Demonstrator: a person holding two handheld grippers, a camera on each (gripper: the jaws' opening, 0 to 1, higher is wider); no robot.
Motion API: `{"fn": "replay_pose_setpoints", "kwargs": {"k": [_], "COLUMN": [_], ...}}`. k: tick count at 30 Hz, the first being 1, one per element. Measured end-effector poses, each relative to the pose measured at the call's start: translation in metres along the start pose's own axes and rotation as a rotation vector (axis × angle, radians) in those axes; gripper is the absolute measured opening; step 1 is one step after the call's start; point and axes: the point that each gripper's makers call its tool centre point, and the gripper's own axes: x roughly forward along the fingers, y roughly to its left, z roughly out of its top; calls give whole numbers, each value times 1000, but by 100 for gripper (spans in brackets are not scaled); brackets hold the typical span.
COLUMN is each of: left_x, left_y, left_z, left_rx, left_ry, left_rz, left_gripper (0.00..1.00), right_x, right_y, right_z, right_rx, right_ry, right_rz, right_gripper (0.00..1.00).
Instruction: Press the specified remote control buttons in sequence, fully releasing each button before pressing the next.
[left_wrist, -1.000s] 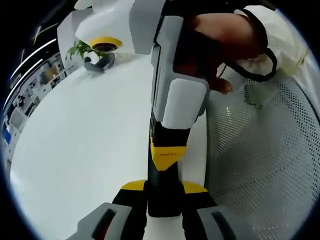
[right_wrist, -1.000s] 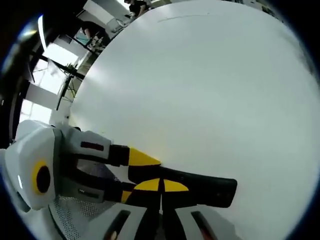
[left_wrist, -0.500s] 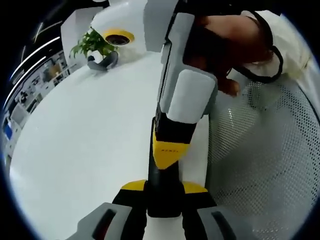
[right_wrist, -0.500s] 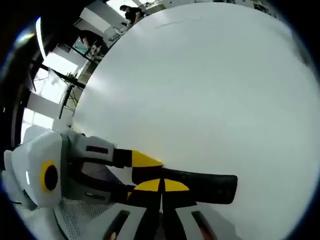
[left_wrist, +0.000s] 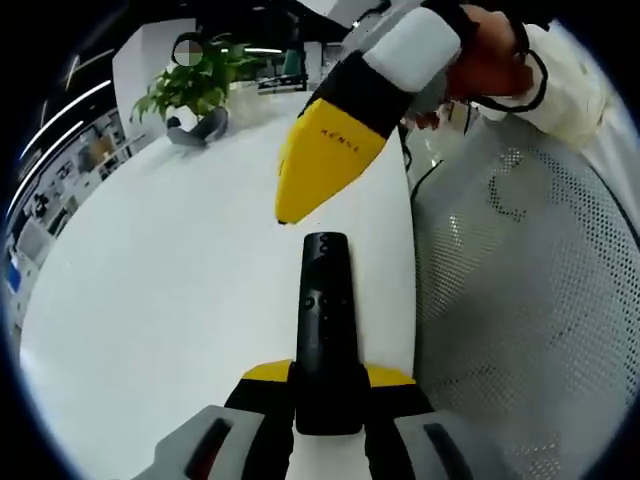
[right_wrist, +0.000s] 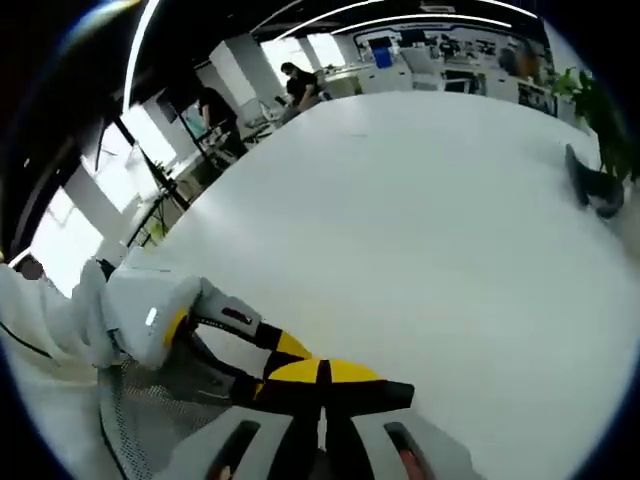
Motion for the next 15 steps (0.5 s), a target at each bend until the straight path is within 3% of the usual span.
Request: {"fn": "replay_pose_setpoints", "kwargs": {"k": [5, 6, 10, 15], "left_x": [0, 0, -1, -1], "left_y": [5, 6, 6, 13], "left_z": [-1, -1, -1, 0], "left_rx": [8, 8, 10, -36], "left_ry": [28, 34, 54, 36], "left_rz": [-6, -8, -17, -12], "left_gripper": [24, 24, 24, 24], "right_x": [-17, -23, -37, -42], "right_y": [-12, -21, -30, -37], "right_z": [1, 5, 5, -14], "right_rx": [30, 18, 29, 46], "right_ry": [-51, -95, -122, -93], "right_rz": [-2, -25, -30, -39], "right_gripper": [5, 6, 13, 17]}}
